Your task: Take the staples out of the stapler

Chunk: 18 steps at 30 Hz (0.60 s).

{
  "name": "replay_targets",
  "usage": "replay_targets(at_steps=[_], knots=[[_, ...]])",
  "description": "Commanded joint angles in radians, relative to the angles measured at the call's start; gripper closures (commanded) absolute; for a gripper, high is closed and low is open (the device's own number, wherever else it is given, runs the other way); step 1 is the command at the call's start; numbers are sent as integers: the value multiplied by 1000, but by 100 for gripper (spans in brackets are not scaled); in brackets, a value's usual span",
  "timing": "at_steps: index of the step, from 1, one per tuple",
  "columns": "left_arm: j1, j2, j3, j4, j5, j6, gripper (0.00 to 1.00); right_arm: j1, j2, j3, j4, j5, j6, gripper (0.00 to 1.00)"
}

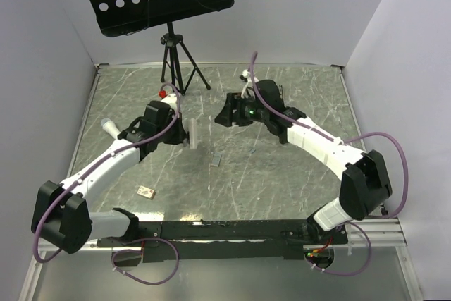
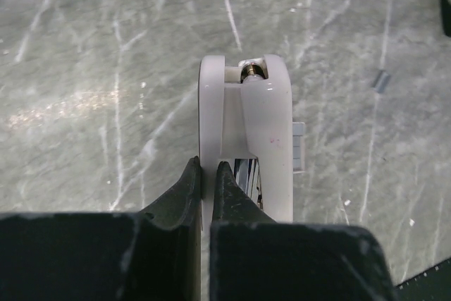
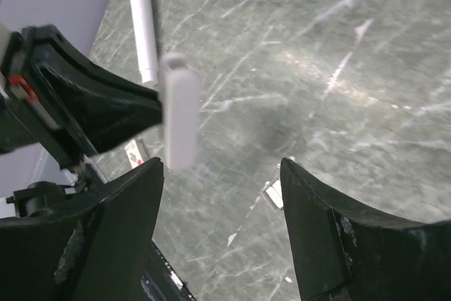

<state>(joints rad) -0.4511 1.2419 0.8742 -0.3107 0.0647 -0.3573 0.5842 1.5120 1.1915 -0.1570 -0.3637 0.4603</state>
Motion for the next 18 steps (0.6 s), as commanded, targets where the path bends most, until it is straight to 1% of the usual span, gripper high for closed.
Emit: replay_targets(at_steps=[1, 2, 3, 5, 7, 10, 13, 15, 18], knots=[[-8, 14, 71, 2, -100, -38, 99, -35, -78, -81, 129, -76, 20, 27], [-8, 17, 78, -2, -92, -45, 99, -34, -61, -104, 152, -110, 35, 27], [-8, 18, 80, -2, -83, -54, 99, -17, -49, -118, 225, -150, 50, 27], [-8, 13, 82, 5, -60, -94, 99, 14, -15, -159, 293, -202, 93, 27], [-8, 2, 82, 12, -51, -142, 99, 63, 2, -176, 365, -205, 113, 26], [-8, -19, 74, 21, -29, -195, 99, 103, 42, -197, 453, -215, 159, 24], [-8, -41, 68, 22, -26, -226, 99, 120, 56, -207, 478, -166, 198, 24], [-8, -51, 63, 22, -34, -245, 99, 123, 68, -199, 452, -124, 212, 25], [-8, -68, 52, 27, -17, -265, 99, 123, 97, -170, 430, -135, 201, 26]])
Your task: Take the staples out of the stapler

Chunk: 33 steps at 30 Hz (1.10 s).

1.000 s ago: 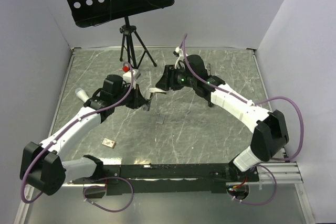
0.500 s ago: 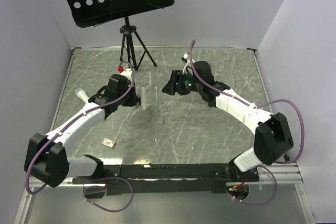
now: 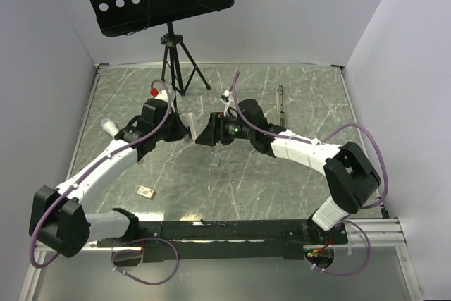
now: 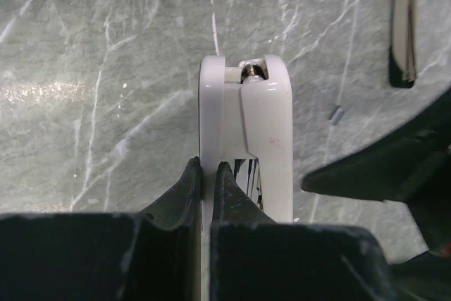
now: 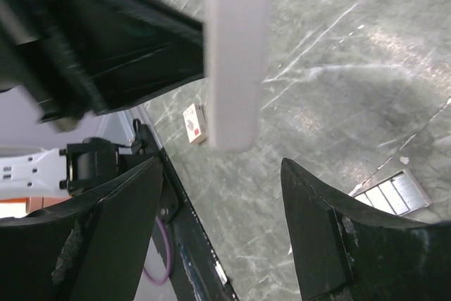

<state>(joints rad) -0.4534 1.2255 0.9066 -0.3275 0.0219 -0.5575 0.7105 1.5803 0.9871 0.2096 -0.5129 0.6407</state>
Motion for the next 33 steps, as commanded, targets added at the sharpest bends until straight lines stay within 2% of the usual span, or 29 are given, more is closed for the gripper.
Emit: replay_targets(at_steps=[1, 8, 11, 12, 14, 15, 17, 23, 28, 33], knots=[[-5, -60, 15, 51, 35, -70, 99, -2, 40, 45, 65, 10, 22, 26], [-5, -86, -12, 103, 96, -119, 99, 12, 81, 77, 93, -16, 31, 30], [-5, -80, -11, 110, 118, -127, 99, 12, 86, 88, 100, -24, 33, 44], [-7, -75, -11, 111, 122, -124, 99, 10, 78, 79, 114, -22, 33, 53], [-5, -73, -18, 114, 118, -110, 99, 12, 67, 65, 135, -15, 43, 60], [-5, -73, -26, 122, 115, -102, 99, 9, 55, 56, 140, -7, 43, 68], [-5, -80, -47, 142, 112, -50, 99, 3, 41, 48, 128, 13, 42, 73], [-5, -94, -60, 75, -19, 114, 99, -81, -12, 13, 91, -22, 40, 71], [-10, -67, -28, 41, 3, 200, 99, -150, -36, -13, 126, -85, 37, 77], [-34, -67, -37, 42, 7, 280, 99, -189, -29, 33, 120, -102, 25, 77]])
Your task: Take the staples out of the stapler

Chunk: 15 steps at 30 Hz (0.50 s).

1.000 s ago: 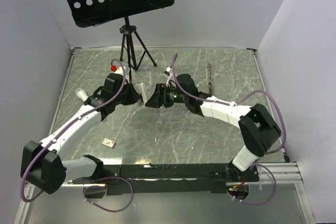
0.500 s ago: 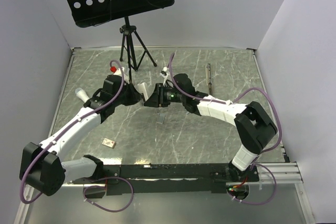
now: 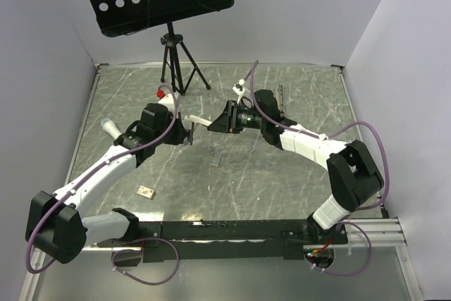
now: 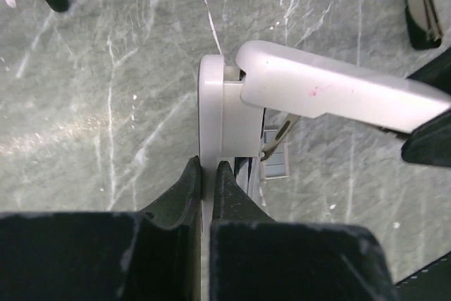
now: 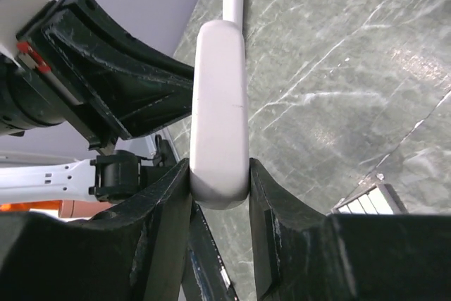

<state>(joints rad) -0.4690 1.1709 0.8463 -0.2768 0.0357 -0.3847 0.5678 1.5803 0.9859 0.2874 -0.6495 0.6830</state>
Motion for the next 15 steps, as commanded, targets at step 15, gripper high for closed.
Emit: replay_targets(at_steps=[15], knots=[[-164, -47, -61, 21, 61, 336, 99, -166, 107, 260, -73, -213, -195, 69]])
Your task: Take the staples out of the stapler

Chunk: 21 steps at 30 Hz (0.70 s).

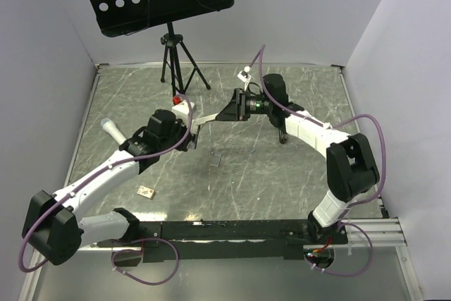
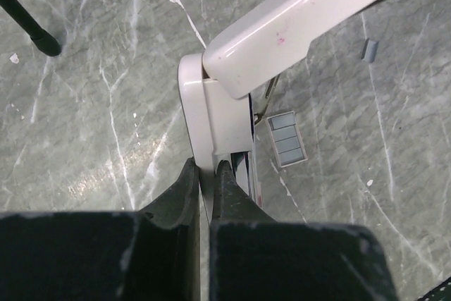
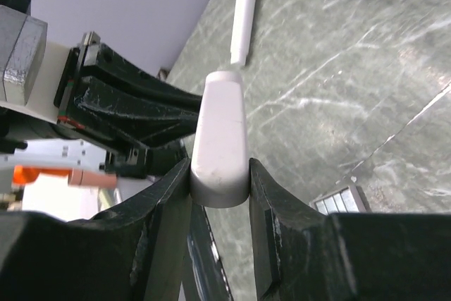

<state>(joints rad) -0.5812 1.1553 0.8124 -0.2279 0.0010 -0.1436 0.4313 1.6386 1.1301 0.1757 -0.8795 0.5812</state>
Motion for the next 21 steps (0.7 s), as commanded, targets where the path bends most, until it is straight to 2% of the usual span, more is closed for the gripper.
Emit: replay_targets(at_steps=[1, 5, 10, 13, 17, 20, 21], knots=[[-54, -31, -28, -24, 77, 87, 99, -29, 72, 137, 30, 2, -98, 68], [-55, -14, -3, -28, -30, 49, 99, -31, 104, 142, 50, 0, -83, 60], [-68, 10, 16, -34, -159, 38, 99, -32, 141, 126, 100, -12, -104, 62], [-100, 38, 63, -72, -320, 13, 99, -39, 202, 138, 168, -41, -86, 62], [-158, 69, 117, -117, -455, -28, 99, -51, 299, 155, 289, -75, -3, 63], [-189, 86, 145, -137, -512, -62, 99, -49, 371, 134, 488, -134, 94, 64], [-200, 90, 155, -149, -524, -77, 99, -51, 389, 126, 618, -147, 123, 65]])
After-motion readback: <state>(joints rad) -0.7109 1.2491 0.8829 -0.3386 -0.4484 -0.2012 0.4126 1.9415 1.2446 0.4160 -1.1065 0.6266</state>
